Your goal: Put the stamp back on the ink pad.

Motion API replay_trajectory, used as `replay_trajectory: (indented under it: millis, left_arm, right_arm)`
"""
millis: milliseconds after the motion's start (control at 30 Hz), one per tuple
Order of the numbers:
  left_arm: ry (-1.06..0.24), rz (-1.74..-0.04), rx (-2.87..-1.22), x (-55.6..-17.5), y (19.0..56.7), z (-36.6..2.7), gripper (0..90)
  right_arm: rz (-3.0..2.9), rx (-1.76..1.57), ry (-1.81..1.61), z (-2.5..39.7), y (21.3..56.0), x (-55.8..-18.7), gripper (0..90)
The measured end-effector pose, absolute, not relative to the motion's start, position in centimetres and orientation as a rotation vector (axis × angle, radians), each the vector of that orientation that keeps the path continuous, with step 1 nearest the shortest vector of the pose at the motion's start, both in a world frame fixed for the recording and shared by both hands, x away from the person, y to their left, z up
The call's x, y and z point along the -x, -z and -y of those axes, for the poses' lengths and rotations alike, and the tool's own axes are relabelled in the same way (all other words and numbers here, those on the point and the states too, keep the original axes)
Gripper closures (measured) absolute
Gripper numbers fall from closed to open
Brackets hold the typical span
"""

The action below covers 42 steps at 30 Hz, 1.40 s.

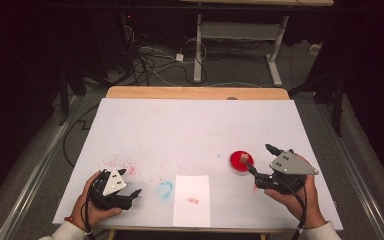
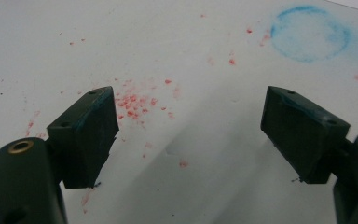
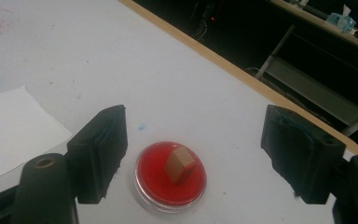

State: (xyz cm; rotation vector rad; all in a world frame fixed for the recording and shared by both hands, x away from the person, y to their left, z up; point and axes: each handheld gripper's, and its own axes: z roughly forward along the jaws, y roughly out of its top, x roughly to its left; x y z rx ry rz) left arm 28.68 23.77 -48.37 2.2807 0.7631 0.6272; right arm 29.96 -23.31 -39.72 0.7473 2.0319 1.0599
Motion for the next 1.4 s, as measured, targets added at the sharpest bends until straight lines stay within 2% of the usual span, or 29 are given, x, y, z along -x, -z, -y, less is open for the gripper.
replay_trajectory:
  millis: [333,1400]
  left_arm:
    - [-0.631,-0.757,-2.284,-28.7,48.4,-23.6,18.0]
    - [-0.623,-0.710,-2.271,-29.2,48.2,-23.0,18.0]
  right_arm:
    - [-2.029,-0.746,-1.063,24.1,40.6,-29.4,19.3]
    - [-2.007,-0.883,-0.979,28.2,45.1,-28.5,19.4]
